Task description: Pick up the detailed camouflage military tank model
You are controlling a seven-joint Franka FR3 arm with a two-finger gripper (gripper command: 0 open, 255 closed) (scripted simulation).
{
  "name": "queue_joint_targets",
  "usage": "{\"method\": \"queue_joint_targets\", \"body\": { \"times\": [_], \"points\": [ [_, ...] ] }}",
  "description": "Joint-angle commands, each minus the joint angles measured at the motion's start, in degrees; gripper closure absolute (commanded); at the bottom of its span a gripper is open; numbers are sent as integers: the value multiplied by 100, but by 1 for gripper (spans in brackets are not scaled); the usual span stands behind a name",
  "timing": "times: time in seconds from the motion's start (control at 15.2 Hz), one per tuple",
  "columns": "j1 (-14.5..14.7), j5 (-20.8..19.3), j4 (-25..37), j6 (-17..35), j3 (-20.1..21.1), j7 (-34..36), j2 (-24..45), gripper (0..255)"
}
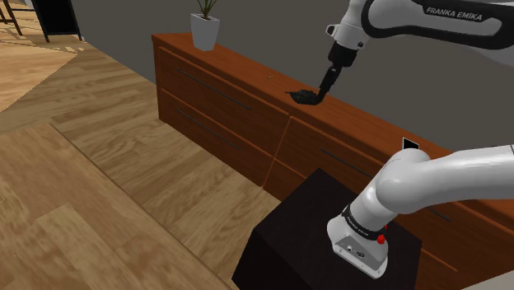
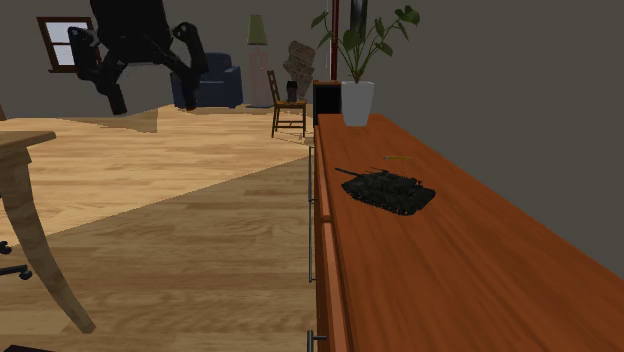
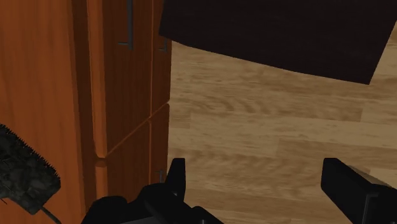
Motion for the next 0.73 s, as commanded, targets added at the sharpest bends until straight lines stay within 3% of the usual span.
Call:
{"method": "queue_joint_targets", "body": {
  "times": [0.0, 0.66],
  "points": [
    [-28, -150, 53, 210, -273, -411, 248, 0],
    [-11, -404, 927, 1067, -1528, -2374, 1892, 0]
  ]
}}
